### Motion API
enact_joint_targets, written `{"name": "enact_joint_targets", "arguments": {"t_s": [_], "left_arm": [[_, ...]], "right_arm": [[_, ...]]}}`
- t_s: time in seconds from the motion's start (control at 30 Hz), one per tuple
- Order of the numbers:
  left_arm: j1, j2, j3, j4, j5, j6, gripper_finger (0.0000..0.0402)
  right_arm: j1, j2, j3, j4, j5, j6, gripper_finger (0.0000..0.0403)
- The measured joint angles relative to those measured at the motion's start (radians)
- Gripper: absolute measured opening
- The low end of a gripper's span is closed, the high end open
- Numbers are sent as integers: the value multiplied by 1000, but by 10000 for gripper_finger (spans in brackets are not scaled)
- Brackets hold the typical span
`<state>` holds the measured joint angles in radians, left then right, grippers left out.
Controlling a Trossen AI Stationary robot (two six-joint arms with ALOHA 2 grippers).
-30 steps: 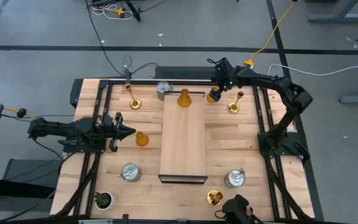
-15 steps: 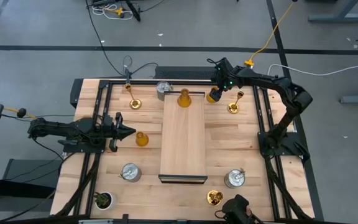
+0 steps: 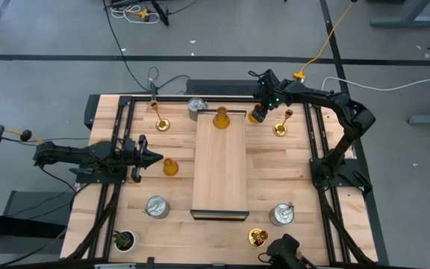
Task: Pick & Place candle stick holders
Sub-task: Put the top right glass candle holder on the shelf aligned with the other glass candle holder
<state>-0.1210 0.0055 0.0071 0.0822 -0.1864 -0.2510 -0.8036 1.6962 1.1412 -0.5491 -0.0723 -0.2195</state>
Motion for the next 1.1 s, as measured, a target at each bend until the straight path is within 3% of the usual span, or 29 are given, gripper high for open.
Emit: {"name": "enact_joint_targets", "arguments": {"t_s": [0.23, 0.7, 1.1], "left_arm": [[0, 0, 0, 0, 0, 0, 10], [0, 0, 0, 0, 0, 0, 10], [0, 0, 0, 0, 0, 0, 10]], "right_arm": [[0, -1, 0, -1, 1, -1, 180], [0, -11, 0, -11, 0, 0, 183], [0, -111, 11, -87, 1, -2, 183]]}}
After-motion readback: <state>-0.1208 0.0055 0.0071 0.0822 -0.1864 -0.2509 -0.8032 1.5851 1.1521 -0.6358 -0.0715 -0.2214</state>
